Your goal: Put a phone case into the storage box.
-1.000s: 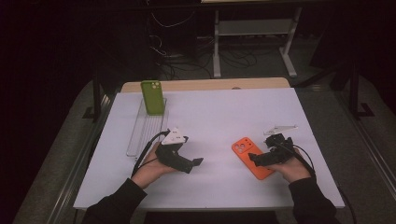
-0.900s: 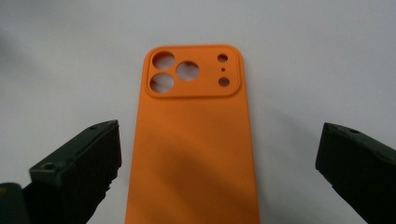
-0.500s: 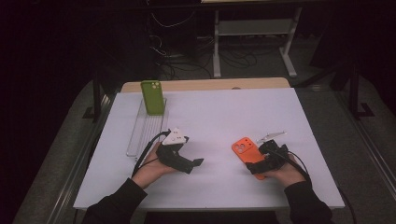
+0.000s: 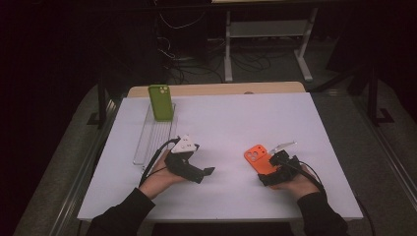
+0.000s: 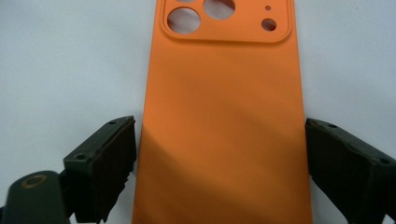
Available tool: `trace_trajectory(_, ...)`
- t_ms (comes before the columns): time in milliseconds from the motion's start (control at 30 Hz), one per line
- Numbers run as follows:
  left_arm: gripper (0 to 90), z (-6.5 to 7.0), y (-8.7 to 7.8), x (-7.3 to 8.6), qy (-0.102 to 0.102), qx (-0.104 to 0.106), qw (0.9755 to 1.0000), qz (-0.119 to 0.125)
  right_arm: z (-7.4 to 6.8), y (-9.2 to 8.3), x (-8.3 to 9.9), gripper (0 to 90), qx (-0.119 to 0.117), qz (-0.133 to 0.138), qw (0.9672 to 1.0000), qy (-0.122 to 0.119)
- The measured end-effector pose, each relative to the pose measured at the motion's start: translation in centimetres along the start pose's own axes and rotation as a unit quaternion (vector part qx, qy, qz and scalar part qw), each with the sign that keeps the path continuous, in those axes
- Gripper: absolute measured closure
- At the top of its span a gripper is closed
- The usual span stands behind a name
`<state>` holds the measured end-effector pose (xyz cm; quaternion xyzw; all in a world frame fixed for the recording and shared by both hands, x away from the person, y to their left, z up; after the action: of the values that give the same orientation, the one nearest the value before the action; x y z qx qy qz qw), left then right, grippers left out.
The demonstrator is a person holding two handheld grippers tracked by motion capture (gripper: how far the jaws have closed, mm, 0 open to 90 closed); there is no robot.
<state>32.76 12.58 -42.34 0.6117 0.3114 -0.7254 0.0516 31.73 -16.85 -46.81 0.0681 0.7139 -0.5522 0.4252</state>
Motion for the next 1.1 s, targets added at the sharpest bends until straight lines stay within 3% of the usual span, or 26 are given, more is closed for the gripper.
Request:
trace_trajectory(367, 2.6, 0.0, 0.0, 0.0, 0.002, 0.002, 1.0, 0.001, 0.1, -0.1, -0.1, 15.2, 0.0, 0.0, 1.0, 0.002)
trace_trajectory(533, 3.4, 0.0, 0.0, -0.2, 0.012, 0.005, 0.9999, -0.003, 0.4, -0.2, -0.4, 15.3, -0.018, -0.004, 0.9998, -0.002)
trace_trajectory(767, 2.3, -0.2, -0.1, -0.6, 0.013, 0.017, 0.9998, -0.005, 0.9, -0.8, -1.5, 15.4, -0.039, 0.003, 0.9989, -0.027)
trace_trajectory(867, 1.9, -0.4, -0.1, -0.9, 0.011, 0.021, 0.9997, -0.005, 1.2, -1.1, -2.2, 15.4, -0.048, 0.009, 0.9976, -0.05)
trace_trajectory(1000, 0.6, -0.6, -0.2, -1.4, 0.019, 0.036, 0.9991, -0.007, 1.5, -1.5, -3.1, 15.4, -0.072, 0.022, 0.995, -0.066)
trace_trajectory(1100, 0.3, -0.7, -0.2, -1.7, 0.022, 0.05, 0.9985, -0.007, 1.4, -1.6, -3.7, 15.4, -0.099, 0.033, 0.9913, -0.08)
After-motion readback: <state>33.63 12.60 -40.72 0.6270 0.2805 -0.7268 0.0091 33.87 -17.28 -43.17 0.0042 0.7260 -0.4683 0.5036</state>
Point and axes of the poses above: each handheld gripper's, and its own axes: y roughly forward along the jaws, x roughly out of its underside, z roughly to its right, the point moved 3 cm from there along y, roughly forward along the jaws, and after that the axes turned 12 degrees about z, right-handed, at the moved point
